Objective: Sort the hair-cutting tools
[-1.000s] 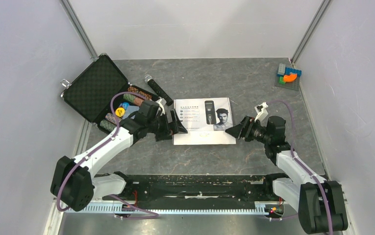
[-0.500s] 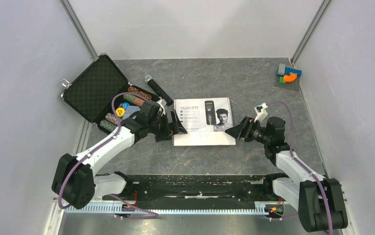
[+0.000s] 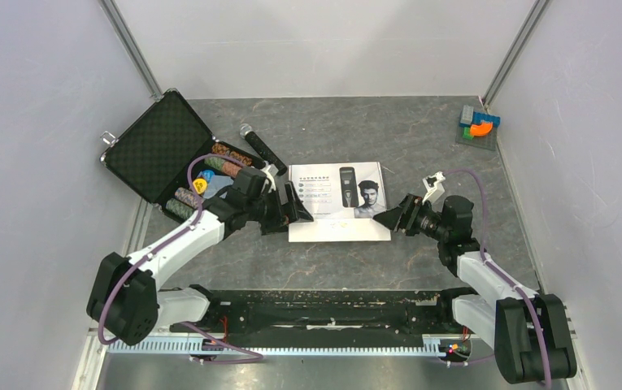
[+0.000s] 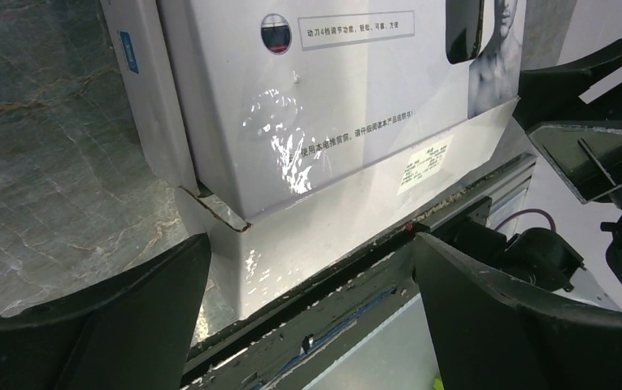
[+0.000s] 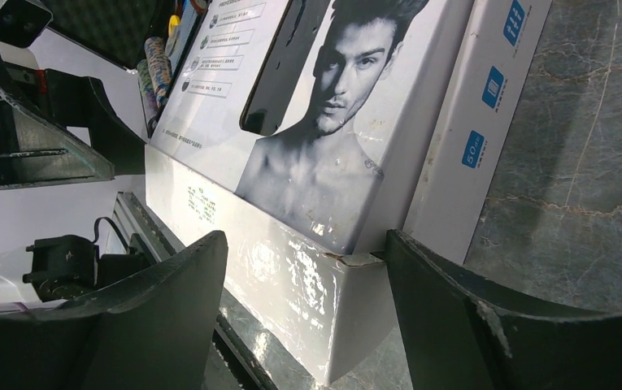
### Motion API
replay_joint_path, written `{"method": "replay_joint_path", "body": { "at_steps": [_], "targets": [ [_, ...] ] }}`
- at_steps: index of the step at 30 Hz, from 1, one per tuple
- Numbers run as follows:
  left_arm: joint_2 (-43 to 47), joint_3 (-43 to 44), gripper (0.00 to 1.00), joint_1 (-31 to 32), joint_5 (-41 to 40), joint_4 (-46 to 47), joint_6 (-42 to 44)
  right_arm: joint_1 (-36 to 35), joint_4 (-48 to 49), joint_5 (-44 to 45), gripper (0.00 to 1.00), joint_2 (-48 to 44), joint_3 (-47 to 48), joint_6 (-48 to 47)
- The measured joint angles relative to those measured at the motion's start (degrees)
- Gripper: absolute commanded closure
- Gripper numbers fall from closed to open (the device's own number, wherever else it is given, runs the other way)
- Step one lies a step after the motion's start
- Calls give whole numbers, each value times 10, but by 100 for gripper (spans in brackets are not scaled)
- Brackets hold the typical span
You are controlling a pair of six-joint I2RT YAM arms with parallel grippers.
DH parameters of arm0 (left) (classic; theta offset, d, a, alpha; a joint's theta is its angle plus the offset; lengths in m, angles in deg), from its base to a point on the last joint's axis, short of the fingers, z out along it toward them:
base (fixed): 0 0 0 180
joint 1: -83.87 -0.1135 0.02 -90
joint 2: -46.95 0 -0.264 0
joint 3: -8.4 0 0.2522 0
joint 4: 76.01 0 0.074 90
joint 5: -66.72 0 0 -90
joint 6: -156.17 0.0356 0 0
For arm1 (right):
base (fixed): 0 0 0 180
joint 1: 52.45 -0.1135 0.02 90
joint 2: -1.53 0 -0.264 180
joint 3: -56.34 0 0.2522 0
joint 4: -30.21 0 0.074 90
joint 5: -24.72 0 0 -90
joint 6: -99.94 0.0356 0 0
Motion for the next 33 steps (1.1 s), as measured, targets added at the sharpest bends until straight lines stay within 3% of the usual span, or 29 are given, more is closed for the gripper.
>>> {"method": "replay_joint_path", "body": {
  "at_steps": [17, 33],
  "targets": [
    [21, 0, 0, 15, 14, 5, -29, 0, 1, 0, 26, -1, -1, 12],
    [32, 12, 0, 21, -21, -38, -28, 0, 9, 0, 26, -1, -5, 17]
  ]
}}
